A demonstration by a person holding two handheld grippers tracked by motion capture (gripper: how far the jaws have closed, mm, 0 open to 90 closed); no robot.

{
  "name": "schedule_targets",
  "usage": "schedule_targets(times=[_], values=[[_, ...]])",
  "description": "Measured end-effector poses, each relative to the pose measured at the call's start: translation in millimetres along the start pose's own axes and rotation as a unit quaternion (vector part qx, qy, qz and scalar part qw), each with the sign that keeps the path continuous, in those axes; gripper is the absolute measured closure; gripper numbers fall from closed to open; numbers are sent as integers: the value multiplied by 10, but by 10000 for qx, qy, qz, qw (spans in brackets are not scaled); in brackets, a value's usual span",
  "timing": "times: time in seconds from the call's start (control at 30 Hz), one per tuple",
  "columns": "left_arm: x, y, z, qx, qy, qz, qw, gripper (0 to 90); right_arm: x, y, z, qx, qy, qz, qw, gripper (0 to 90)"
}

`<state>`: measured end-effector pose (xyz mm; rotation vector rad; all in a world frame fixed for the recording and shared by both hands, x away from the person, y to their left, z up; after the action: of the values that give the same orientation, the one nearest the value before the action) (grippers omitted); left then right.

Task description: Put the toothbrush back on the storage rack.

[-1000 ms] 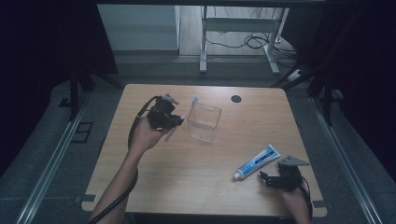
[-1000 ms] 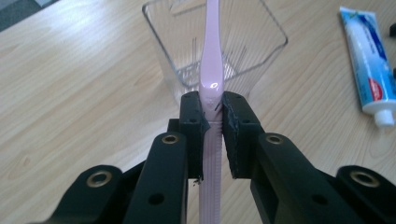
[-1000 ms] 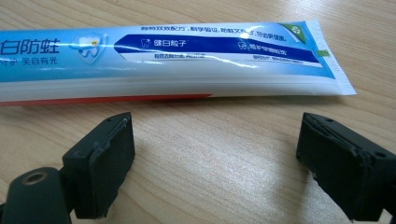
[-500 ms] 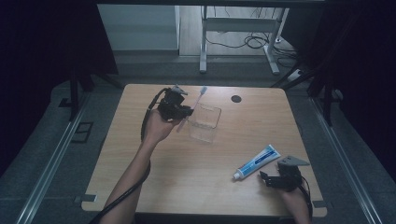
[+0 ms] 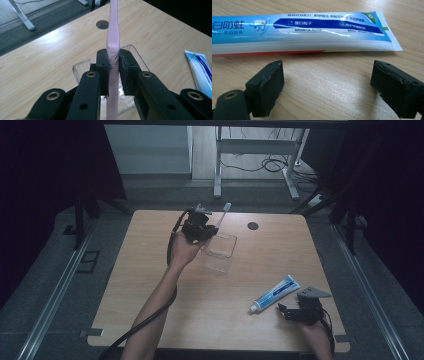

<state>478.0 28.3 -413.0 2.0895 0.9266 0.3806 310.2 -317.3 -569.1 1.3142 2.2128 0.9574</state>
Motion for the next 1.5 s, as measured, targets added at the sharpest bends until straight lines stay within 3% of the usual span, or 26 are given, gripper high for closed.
schedule_targets(times=[0.3,0.73,1.17,1.5], values=[[-45,55,210,-104,132,40,9999,791,2,0,0,-1,10,-9,10000,114],[-102,-159,520,100,156,56,9998,791,5,3,4,-2,24,-30,10000,114],[-142,-338,679,243,195,72,9995,790,7,4,5,1,28,-28,10000,114],[-231,-357,734,461,222,313,9982,787,7,5,5,1,28,-29,10000,114]])
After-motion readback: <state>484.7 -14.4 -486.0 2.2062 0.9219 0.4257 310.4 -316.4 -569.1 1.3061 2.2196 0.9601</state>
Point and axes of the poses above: each handheld gripper's, and its own axes: z roughly forward along the jaws, y roughly out of its top, x roughly to its left, the point moved 4 cm from there along z, roughly forward along the jaws, and after that the axes turned 1 degree about y, right-handed, at the moved point
